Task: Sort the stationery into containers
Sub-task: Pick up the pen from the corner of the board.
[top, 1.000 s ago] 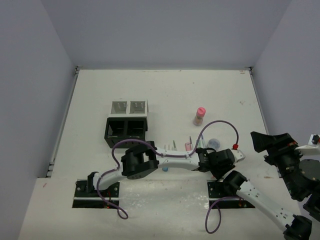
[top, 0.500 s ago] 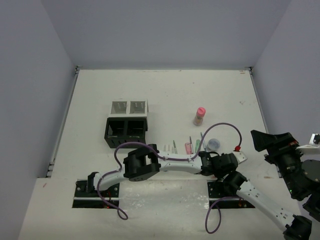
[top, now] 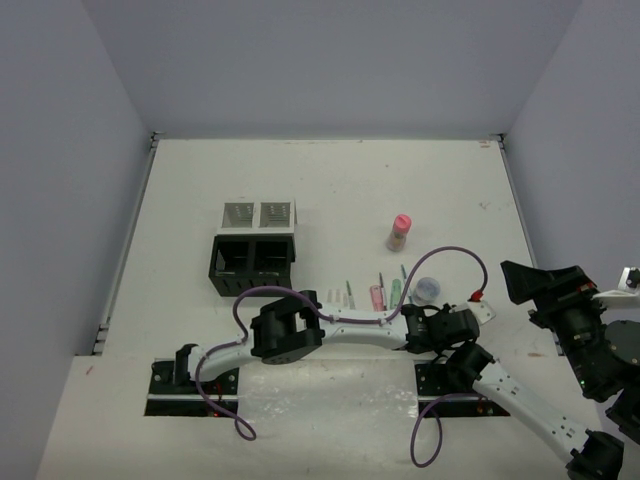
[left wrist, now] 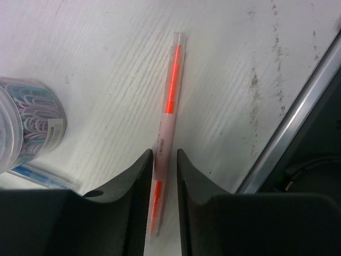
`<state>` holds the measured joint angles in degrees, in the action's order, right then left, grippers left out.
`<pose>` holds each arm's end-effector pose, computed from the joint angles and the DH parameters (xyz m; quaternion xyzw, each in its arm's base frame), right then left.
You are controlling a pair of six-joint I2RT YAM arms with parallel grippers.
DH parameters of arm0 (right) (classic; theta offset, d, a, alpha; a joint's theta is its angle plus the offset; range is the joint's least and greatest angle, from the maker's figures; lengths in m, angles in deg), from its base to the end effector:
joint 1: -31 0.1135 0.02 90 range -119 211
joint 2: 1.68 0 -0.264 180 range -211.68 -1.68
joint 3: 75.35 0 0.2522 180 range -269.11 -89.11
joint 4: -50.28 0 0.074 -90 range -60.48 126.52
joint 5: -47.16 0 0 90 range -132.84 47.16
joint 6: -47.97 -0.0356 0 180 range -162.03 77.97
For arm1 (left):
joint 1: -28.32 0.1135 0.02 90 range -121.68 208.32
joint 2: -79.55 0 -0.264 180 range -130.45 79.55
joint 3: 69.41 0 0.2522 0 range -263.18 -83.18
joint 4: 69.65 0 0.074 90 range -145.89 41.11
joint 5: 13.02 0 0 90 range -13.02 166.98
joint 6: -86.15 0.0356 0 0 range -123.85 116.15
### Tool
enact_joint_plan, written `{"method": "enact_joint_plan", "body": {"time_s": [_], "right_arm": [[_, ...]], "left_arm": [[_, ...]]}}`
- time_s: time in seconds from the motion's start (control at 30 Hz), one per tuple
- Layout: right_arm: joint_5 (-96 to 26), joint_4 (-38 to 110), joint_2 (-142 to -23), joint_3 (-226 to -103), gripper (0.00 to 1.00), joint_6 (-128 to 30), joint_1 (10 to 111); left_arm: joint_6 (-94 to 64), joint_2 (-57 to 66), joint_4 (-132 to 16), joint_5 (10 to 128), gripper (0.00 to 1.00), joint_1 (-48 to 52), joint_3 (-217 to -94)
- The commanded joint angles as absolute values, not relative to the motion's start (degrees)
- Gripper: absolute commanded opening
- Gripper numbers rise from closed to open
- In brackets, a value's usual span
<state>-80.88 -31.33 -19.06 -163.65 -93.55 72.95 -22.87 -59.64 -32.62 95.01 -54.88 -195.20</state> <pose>-0.0220 -0.0492 0.4118 0.2680 0.7080 0.2674 0.5962 0.0742 -0.5288 0.1445 0.4488 0.8155 -0.1676 0.3247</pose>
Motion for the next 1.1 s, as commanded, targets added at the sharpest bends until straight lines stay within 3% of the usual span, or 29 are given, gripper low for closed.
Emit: {"method": "enact_joint_plan", "body": {"time_s": [0.0,0.07,0.2,0.33,0.8,1.07], "right_arm": [[-80.6,-29.0,-18.4,-164.3,0.99,-92.4,73.1],[-80.5,-28.8,-18.4,-164.1,0.99,-92.4,73.1],[-80.3,-28.7,-18.2,-164.2,0.98,-92.4,73.1],[-80.3,-28.7,-17.8,-164.5,0.98,-92.3,73.1],[-76.7,-23.3,-17.6,-163.9,0.99,-88.8,73.1],[-76.2,-22.0,-20.2,-166.8,0.99,-86.0,73.1]], "left_arm": [[-20.3,-63.5,-24.4,97.1,0.25,-54.6,-193.1],[-19.9,-63.3,-25.2,94.9,0.25,-54.6,-192.3],[-19.8,-63.4,-26.2,92.1,0.08,-54.5,-191.2],[-20.1,-63.4,-25.8,93.0,0.0,-54.4,-191.0],[-25.0,-46.6,-29.3,102.2,0.0,-53.6,-184.8],[-26.1,-37.3,-30.6,101.5,0.0,-53.5,-182.5]]}}
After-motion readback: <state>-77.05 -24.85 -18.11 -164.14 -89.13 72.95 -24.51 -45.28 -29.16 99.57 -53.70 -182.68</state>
